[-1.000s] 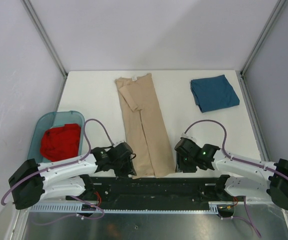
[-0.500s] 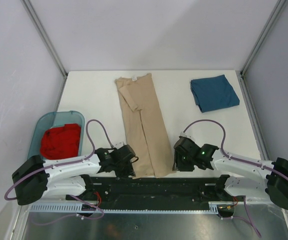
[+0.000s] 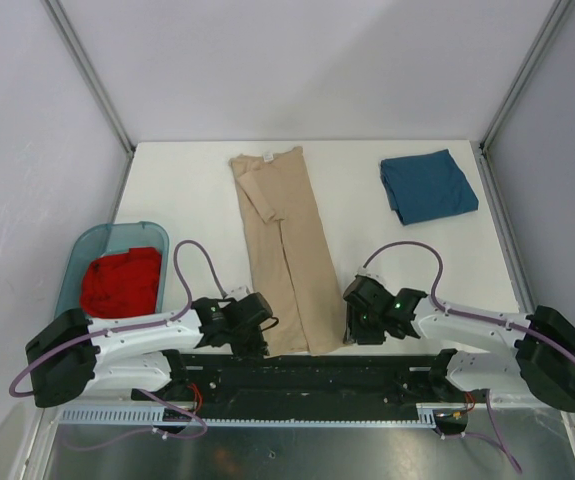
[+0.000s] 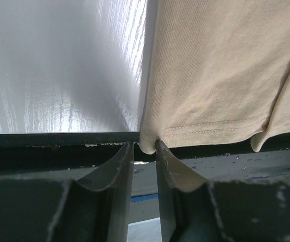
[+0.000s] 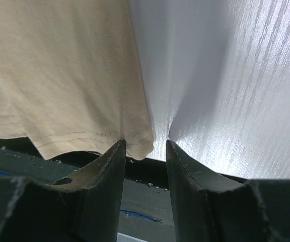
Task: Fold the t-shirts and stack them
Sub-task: Grab the bottom of the folded rectangular tshirt with both arms
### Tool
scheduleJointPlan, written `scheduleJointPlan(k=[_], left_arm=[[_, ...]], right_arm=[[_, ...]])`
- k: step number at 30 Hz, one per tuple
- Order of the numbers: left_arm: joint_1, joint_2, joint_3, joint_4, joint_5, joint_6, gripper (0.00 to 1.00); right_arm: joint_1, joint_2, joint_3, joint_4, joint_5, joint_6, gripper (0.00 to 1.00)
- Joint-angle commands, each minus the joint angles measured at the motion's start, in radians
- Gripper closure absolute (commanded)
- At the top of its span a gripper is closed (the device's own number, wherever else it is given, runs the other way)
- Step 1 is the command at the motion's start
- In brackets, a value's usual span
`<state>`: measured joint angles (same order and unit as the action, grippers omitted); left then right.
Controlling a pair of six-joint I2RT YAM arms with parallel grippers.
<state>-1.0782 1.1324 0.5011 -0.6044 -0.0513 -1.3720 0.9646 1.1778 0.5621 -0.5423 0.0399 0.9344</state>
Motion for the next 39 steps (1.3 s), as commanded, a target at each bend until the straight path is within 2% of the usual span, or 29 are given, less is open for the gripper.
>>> scheduleJointPlan(k=[1, 9, 15, 19, 22, 24, 35, 39], left_arm=[[-0.012, -0.008, -0.001, 0.006, -0.033, -0.029, 0.72], [-0.017, -0.005, 0.002, 0.007, -0.029, -0.032, 0.76], [-0.024, -0.005, 0.013, 0.007, -0.031, -0.038, 0.87], [-0.028, -0.011, 0.013, 0.006, -0.021, -0.037, 0.98], [-0.031, -0.043, 0.006, 0.005, -0.009, -0.042, 1.0], [-0.033, -0.085, -0.005, 0.002, 0.0, -0.053, 1.0], [-0.044, -0.347, -0.057, -0.088, 0.016, -0.117, 1.0], [-0.04, -0.389, -0.01, -0.13, -0.046, -0.108, 1.0]], right_arm=[[0.008, 0.024, -0.016, 0.039, 0.015, 0.024, 0.58], [0.031, 0.066, -0.025, 0.07, 0.017, 0.043, 0.61], [0.044, 0.071, -0.028, 0.058, 0.026, 0.061, 0.7], [0.045, 0.053, -0.028, 0.045, 0.024, 0.069, 0.8], [0.05, 0.026, -0.027, 0.036, 0.016, 0.076, 0.95], [0.054, 0.005, -0.026, 0.025, 0.009, 0.083, 0.99], [0.163, -0.136, 0.033, -0.081, 0.032, 0.166, 1.0], [0.121, -0.141, 0.105, -0.115, 0.055, 0.123, 1.0]])
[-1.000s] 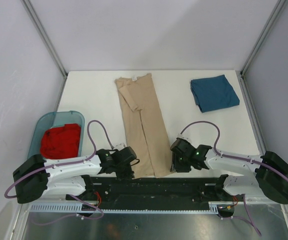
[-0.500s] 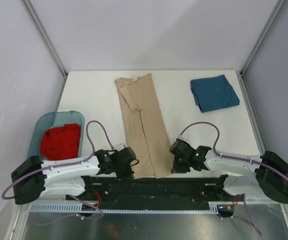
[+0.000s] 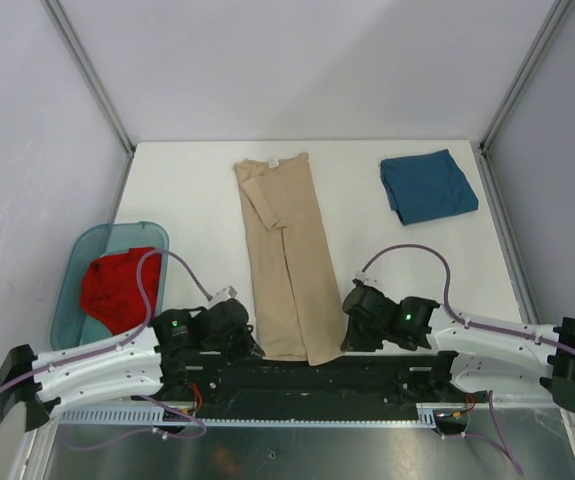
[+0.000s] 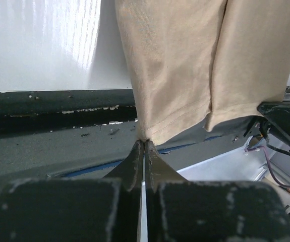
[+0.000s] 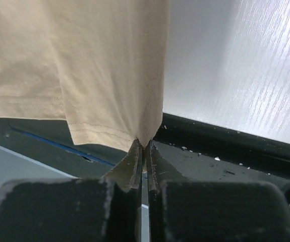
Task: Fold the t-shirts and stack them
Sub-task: Grab the bottom of the folded rectangular tshirt with both arms, then fold the folded rectangular tshirt in 1/3 of the way
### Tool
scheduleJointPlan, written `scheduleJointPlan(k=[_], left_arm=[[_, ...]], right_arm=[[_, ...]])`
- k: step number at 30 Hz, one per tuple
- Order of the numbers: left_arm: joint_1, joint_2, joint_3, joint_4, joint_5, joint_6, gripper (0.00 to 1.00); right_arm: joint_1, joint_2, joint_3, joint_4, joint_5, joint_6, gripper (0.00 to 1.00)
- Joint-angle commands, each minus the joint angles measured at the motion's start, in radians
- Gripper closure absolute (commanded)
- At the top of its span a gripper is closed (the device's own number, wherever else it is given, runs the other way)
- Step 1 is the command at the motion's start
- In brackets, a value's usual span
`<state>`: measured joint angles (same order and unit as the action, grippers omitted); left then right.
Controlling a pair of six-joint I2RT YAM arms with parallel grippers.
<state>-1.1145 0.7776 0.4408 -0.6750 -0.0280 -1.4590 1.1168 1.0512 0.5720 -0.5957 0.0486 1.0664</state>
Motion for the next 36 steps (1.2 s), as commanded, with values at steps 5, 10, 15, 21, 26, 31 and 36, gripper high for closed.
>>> scheduleJointPlan(k=[5, 10, 15, 21, 26, 31, 36], left_arm=[[0.115, 0.028, 0.144, -0.061, -0.114, 0.086, 1.0], [0.312, 0.152, 0.278, -0.027, -0.133, 0.275, 1.0], [0.479, 0.357, 0.427, 0.063, -0.152, 0.439, 1.0], [0.595, 0.621, 0.609, 0.154, -0.173, 0.533, 1.0], [0.672, 0.805, 0.729, 0.177, -0.162, 0.578, 1.0], [0.709, 0.906, 0.797, 0.181, -0.14, 0.606, 1.0], [0.737, 0.95, 0.823, 0.194, -0.135, 0.632, 1.0]], right_arm=[[-0.137, 0.089, 0.237, -0.043, 0.049, -0.132, 1.0], [-0.275, 0.261, 0.383, 0.041, 0.032, -0.24, 1.0], [-0.402, 0.466, 0.518, 0.167, 0.006, -0.309, 1.0], [-0.501, 0.735, 0.731, 0.264, -0.018, -0.353, 1.0], [-0.552, 0.912, 0.904, 0.241, -0.028, -0.379, 1.0], [-0.584, 1.004, 1.035, 0.184, -0.032, -0.4, 1.0], [-0.598, 1.055, 1.088, 0.173, -0.037, -0.413, 1.0]])
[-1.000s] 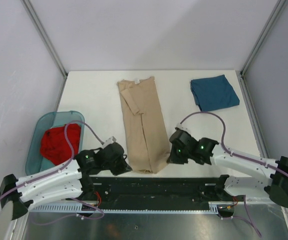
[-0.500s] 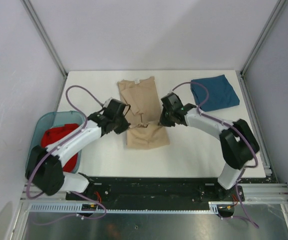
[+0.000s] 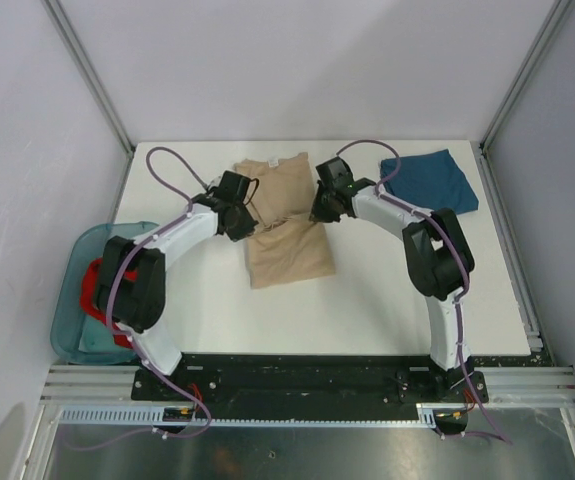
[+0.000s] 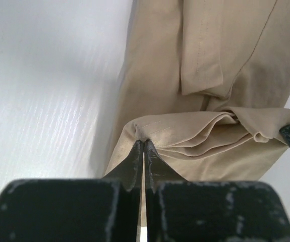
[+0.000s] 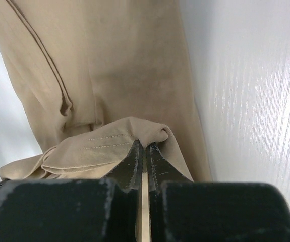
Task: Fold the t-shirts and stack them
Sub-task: Fold the folded rectangular tshirt in 1/3 of the way
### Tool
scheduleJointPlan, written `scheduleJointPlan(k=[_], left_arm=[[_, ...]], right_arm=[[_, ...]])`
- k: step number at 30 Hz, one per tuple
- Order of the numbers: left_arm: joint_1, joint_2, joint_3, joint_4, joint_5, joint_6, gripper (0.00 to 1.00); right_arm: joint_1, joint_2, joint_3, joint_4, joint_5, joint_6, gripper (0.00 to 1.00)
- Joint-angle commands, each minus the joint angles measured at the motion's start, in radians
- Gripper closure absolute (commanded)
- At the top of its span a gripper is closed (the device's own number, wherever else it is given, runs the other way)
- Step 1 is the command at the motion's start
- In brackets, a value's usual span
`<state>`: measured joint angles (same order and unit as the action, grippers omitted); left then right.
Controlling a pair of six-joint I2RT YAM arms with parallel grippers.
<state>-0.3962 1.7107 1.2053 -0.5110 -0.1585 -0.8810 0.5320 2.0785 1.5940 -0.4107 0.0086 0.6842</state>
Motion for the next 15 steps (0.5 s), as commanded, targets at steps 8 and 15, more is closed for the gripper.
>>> scheduleJointPlan(k=[8, 15], left_arm=[[0.056, 0.082, 0.087, 0.045, 0.041, 0.089, 0.97], [0.083, 0.001, 0.076, 0.059, 0.031, 0.159, 0.36]], right_arm=[[-0.038, 0.059, 0.093, -0.009, -0.049, -0.047, 0.92], [-0.061, 0.035, 0.18, -0.089, -0.066, -0.11, 0.56]])
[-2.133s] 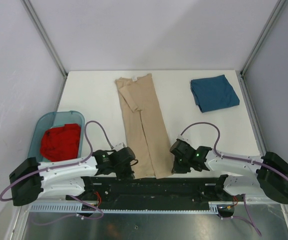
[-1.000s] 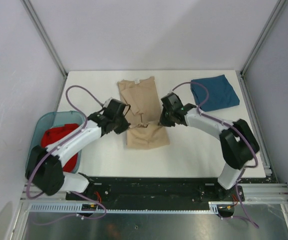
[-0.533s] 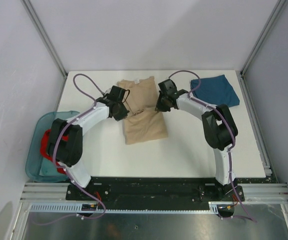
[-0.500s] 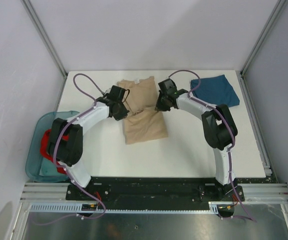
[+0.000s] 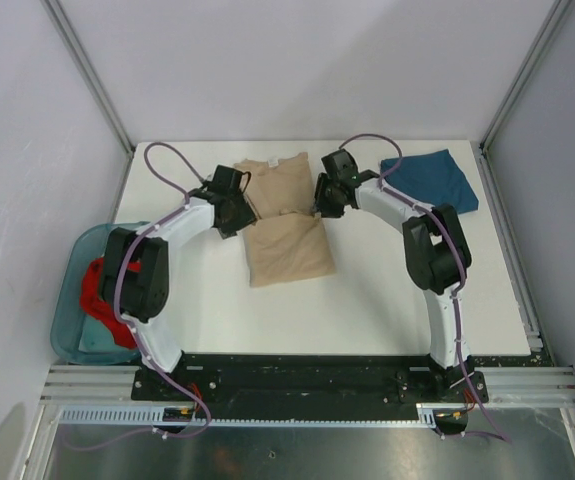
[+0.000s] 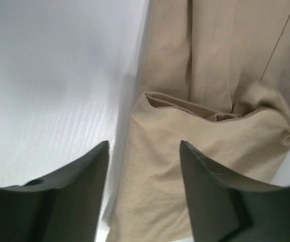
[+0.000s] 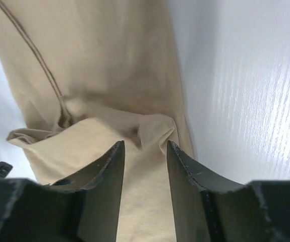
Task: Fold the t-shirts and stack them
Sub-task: Fold the folded rectangular tshirt in 1/3 of the way
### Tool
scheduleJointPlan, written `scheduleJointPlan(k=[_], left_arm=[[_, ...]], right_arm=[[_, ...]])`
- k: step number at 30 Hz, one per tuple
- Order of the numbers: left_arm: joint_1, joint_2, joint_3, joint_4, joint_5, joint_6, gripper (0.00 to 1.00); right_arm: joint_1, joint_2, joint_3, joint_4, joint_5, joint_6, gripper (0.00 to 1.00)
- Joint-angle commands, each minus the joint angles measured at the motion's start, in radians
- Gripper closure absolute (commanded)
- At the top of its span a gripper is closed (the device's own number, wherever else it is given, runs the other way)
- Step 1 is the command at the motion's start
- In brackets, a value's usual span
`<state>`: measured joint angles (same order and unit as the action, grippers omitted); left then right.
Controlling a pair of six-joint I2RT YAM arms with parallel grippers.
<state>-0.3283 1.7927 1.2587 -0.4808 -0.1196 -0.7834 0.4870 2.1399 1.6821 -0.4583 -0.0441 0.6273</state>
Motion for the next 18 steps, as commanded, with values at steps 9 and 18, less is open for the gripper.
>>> scheduleJointPlan(k=[9, 18], left_arm=[[-0.006, -0.178, -0.063, 0.029, 0.067, 0.089, 0.74], [-0.021, 0.034, 0.072, 0.027, 0.15, 0.099, 1.0]], right_arm=[[0.015, -0.107, 0.033, -0.064, 0.01, -0.083, 0.68], [0.046, 0.014, 0.069, -0.009, -0.025, -0.102, 0.89]])
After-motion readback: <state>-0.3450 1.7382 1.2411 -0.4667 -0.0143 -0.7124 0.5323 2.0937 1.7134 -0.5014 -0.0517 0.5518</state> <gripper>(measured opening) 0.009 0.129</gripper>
